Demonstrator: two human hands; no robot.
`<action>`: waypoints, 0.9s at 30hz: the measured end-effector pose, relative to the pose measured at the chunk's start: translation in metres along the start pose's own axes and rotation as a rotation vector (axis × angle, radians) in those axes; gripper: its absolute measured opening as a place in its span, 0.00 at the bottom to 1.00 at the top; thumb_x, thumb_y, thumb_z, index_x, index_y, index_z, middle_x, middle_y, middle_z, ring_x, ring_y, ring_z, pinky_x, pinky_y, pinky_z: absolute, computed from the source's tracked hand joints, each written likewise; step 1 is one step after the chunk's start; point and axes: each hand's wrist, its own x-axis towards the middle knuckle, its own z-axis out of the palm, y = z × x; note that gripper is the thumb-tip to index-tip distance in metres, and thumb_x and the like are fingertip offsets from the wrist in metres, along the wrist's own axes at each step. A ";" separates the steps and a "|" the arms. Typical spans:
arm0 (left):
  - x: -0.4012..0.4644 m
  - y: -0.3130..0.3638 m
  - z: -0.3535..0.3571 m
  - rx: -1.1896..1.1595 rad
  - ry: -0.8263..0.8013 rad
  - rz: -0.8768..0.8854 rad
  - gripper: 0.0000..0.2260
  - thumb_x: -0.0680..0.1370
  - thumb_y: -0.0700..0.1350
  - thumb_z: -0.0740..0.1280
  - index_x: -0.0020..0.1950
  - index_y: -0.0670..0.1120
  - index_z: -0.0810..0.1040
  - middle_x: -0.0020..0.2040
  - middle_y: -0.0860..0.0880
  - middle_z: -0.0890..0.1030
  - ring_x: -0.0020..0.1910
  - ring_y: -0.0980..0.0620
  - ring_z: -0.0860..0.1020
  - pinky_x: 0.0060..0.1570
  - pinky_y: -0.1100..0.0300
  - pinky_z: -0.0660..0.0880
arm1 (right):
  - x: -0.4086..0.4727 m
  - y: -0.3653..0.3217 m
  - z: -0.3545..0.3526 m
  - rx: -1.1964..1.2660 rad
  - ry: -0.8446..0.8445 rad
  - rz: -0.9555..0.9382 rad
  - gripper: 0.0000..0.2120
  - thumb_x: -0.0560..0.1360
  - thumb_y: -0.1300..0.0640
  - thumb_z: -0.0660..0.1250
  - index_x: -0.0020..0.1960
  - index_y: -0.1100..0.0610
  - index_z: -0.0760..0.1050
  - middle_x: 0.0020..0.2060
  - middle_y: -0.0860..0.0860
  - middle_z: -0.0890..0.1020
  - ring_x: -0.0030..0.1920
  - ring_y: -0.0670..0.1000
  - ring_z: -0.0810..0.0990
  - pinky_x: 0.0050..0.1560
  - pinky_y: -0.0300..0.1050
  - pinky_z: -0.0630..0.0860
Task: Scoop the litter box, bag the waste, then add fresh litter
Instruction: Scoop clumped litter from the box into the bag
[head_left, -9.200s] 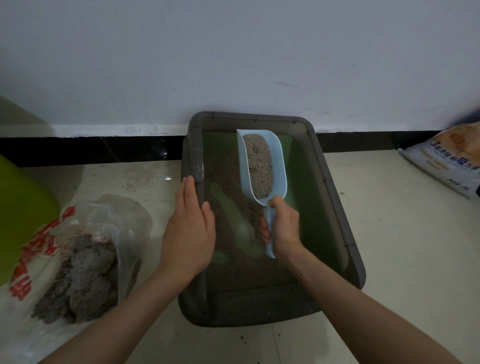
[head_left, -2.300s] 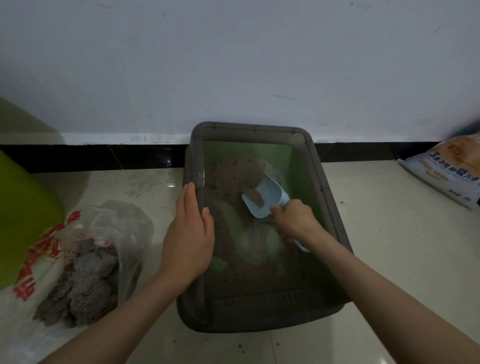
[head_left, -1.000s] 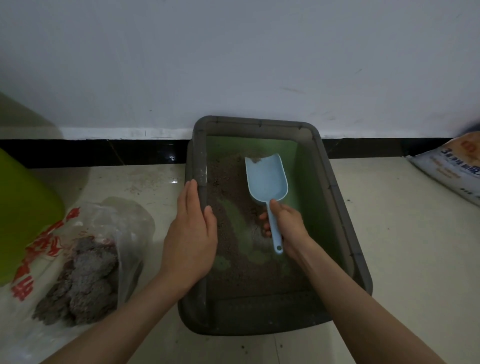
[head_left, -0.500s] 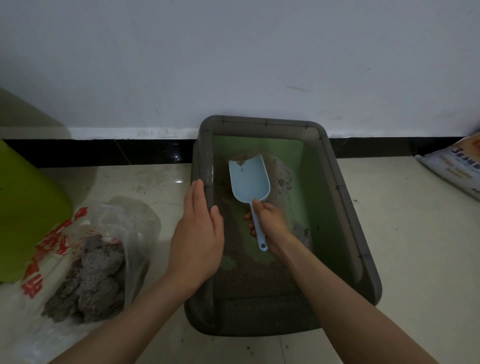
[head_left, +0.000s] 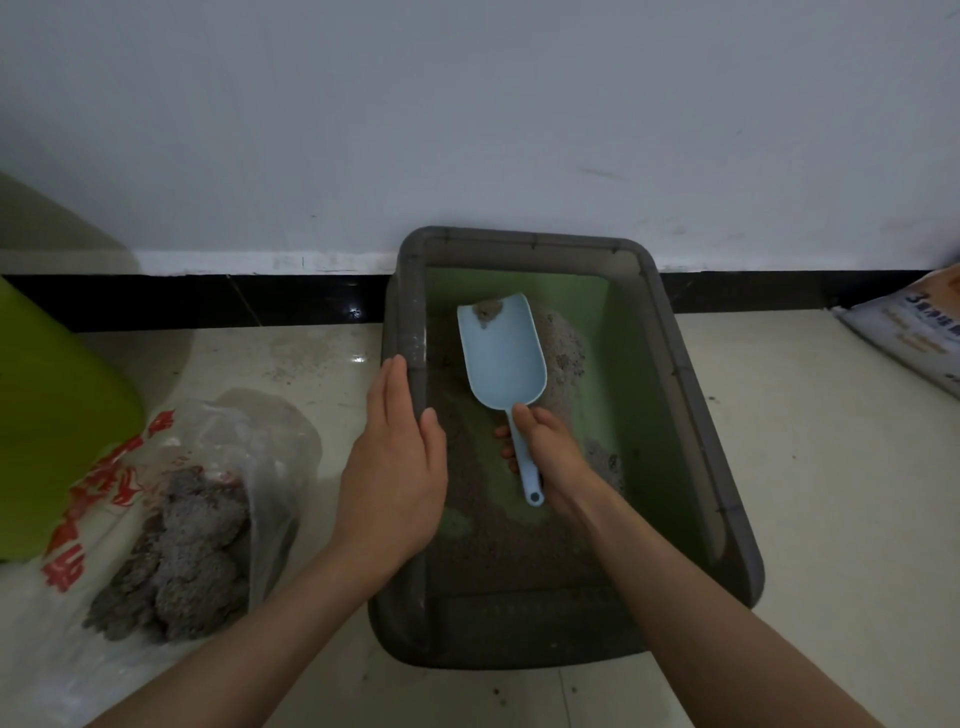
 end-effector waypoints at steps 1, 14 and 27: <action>0.000 0.000 0.000 0.000 -0.003 -0.001 0.24 0.81 0.49 0.49 0.76 0.49 0.45 0.76 0.51 0.51 0.69 0.51 0.64 0.62 0.59 0.65 | -0.002 0.002 -0.005 -0.020 -0.003 0.003 0.09 0.82 0.53 0.54 0.55 0.56 0.70 0.43 0.53 0.77 0.36 0.49 0.73 0.43 0.46 0.72; 0.000 0.003 -0.003 0.032 -0.021 -0.019 0.24 0.81 0.49 0.49 0.76 0.48 0.47 0.76 0.49 0.52 0.68 0.48 0.65 0.63 0.53 0.68 | -0.025 0.005 -0.039 -0.412 0.068 0.111 0.15 0.78 0.51 0.57 0.43 0.61 0.74 0.30 0.53 0.73 0.29 0.50 0.70 0.30 0.40 0.67; 0.002 0.002 -0.002 0.021 -0.008 -0.030 0.24 0.81 0.49 0.50 0.76 0.48 0.47 0.76 0.50 0.52 0.68 0.49 0.66 0.62 0.55 0.67 | -0.008 0.006 0.003 -0.195 -0.035 0.239 0.09 0.79 0.54 0.58 0.52 0.61 0.69 0.33 0.53 0.73 0.30 0.49 0.70 0.29 0.41 0.67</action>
